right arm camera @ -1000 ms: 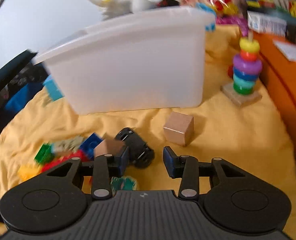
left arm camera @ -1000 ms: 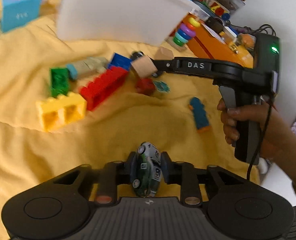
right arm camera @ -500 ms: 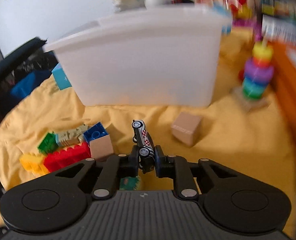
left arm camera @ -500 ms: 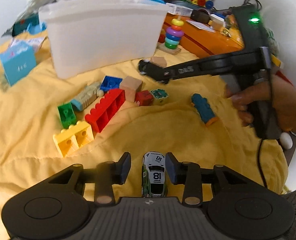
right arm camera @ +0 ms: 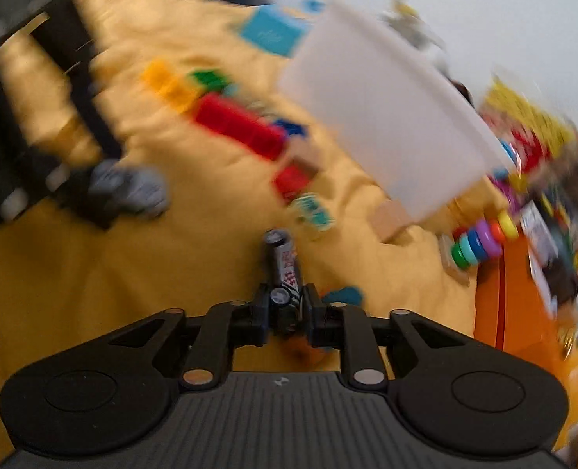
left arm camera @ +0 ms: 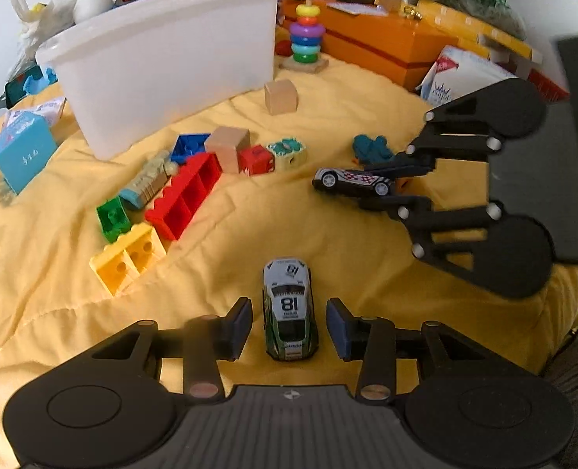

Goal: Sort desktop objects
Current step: 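Grasp the white-green race car with the left gripper while the right grasps a black-white car, then carry both held cars over the white bin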

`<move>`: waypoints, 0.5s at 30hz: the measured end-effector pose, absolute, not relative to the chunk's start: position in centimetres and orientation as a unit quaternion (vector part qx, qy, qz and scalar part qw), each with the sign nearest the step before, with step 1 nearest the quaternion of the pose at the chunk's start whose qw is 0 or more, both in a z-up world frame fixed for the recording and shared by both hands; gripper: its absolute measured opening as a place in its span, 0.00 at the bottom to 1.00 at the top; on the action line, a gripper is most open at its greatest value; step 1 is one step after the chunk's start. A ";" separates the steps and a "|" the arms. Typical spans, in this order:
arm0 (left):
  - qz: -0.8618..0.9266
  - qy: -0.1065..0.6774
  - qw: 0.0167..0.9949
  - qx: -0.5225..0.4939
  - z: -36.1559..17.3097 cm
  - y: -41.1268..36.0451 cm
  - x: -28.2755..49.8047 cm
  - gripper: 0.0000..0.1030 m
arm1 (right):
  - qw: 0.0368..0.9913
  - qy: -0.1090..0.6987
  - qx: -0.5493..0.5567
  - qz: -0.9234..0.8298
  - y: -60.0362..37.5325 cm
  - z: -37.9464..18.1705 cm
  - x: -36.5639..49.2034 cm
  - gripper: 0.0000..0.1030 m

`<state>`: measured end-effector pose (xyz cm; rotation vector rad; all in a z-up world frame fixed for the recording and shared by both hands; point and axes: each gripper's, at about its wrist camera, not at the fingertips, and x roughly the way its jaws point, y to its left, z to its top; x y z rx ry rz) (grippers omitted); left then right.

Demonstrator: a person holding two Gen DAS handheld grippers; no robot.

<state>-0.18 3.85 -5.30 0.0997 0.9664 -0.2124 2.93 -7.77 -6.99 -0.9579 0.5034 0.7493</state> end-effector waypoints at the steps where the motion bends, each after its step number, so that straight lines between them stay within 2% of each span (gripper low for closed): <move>1: -0.103 0.463 0.879 0.046 -5.3 3.8 -0.2 0.45 | 0.786 0.225 -0.455 0.352 -7.9 -7.1 2.5 0.23; 3: -0.099 0.461 0.881 0.044 -5.4 3.8 -0.4 0.45 | 0.780 0.229 -0.449 0.370 -8.0 -6.7 2.3 0.24; 5: -0.098 0.461 0.881 0.041 -5.4 3.8 -0.3 0.45 | 0.783 0.249 -0.415 0.391 -8.2 -6.2 2.5 0.30; 9: -0.097 0.459 0.882 0.038 -5.4 3.7 -0.1 0.45 | 0.795 0.292 -0.343 0.407 -8.9 -5.1 3.2 0.33; 12: -0.099 0.459 0.882 0.042 -5.5 3.4 0.2 0.45 | 0.810 0.308 -0.281 0.413 -9.7 -3.7 3.9 0.42; 15: -0.095 0.455 0.884 0.050 -5.7 3.3 0.2 0.45 | 0.819 0.321 -0.243 0.409 -9.8 -3.4 4.8 0.44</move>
